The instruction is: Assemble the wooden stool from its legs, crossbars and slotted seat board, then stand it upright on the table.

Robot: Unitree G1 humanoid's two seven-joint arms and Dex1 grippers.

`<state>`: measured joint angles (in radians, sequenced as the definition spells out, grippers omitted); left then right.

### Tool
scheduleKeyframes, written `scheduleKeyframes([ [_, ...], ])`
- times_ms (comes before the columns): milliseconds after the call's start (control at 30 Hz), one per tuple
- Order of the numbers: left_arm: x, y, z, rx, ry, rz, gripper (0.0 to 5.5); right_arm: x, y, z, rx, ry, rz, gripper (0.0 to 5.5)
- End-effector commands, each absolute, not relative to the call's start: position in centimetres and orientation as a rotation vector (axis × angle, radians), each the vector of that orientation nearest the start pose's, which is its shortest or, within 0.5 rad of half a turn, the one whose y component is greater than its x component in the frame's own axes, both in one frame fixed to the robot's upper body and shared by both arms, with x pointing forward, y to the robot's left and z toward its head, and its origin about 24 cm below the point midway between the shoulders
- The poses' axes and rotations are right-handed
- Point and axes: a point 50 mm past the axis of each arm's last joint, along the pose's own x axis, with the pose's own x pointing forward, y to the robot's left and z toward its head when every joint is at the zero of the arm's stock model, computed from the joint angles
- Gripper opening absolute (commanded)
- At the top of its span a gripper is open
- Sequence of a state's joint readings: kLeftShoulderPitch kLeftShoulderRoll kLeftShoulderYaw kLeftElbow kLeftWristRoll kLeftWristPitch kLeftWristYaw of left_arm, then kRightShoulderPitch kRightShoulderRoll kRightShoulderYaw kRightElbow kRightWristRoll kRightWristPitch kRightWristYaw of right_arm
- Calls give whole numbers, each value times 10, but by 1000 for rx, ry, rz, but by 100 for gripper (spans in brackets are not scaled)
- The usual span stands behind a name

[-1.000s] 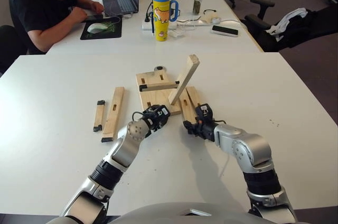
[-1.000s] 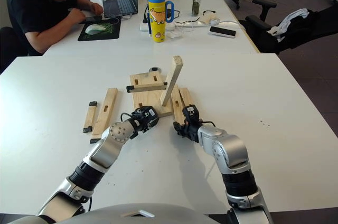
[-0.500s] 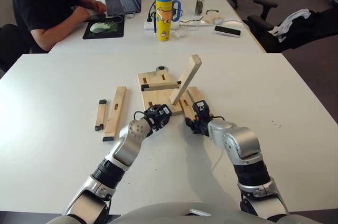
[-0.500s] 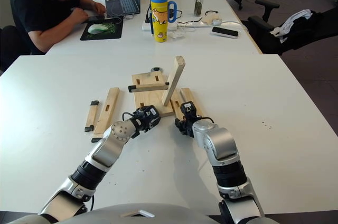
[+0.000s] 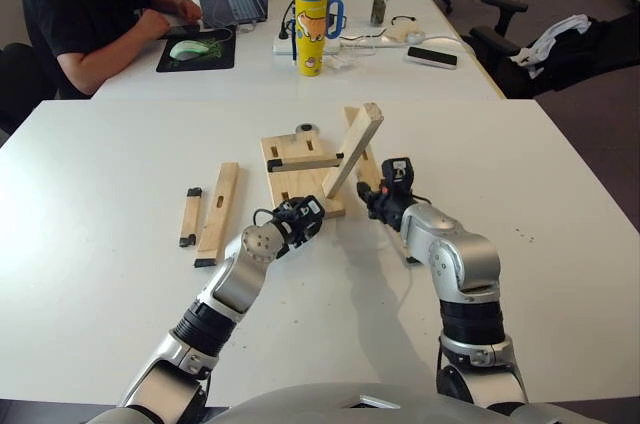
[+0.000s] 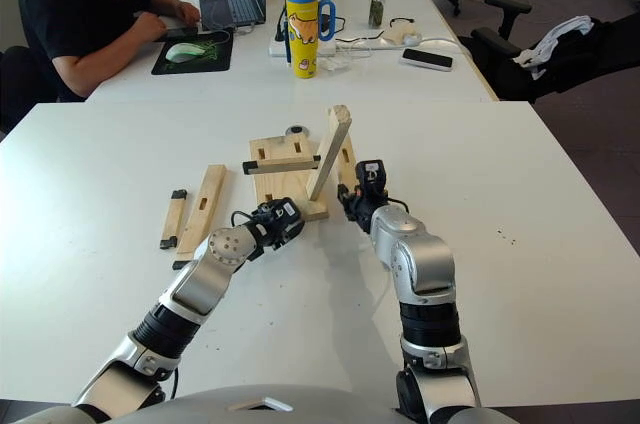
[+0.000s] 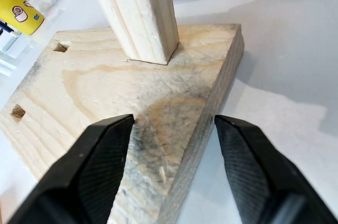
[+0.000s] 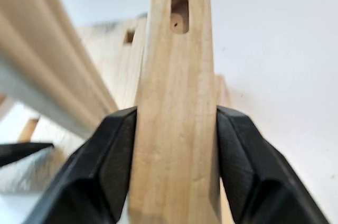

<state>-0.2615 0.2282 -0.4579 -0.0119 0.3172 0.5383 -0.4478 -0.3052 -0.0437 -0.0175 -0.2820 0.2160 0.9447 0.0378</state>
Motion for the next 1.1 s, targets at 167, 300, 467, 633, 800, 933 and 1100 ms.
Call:
scheduleKeyframes([
  [167, 247, 90, 29, 563, 440, -883, 284, 299, -166, 141, 195, 46, 193, 209],
  [300, 241, 93, 46, 530, 358, -968, 284, 300, -192, 173, 343, -134, 300, 209],
  [467, 247, 102, 52, 683, 283, -930, 284, 291, -204, 206, 468, -298, 467, 209],
  [633, 239, 108, 60, 702, 234, -965, 284, 286, -216, 213, 517, -335, 534, 209],
  [800, 219, 119, 80, 505, 277, -1128, 284, 270, -218, 217, 546, -331, 715, 209],
  [933, 205, 128, 118, 108, 260, -1253, 284, 242, -210, 218, 563, -284, 998, 209],
  [1100, 206, 144, 156, -248, 173, -1327, 284, 210, -206, 202, 562, -84, 1272, 209],
])
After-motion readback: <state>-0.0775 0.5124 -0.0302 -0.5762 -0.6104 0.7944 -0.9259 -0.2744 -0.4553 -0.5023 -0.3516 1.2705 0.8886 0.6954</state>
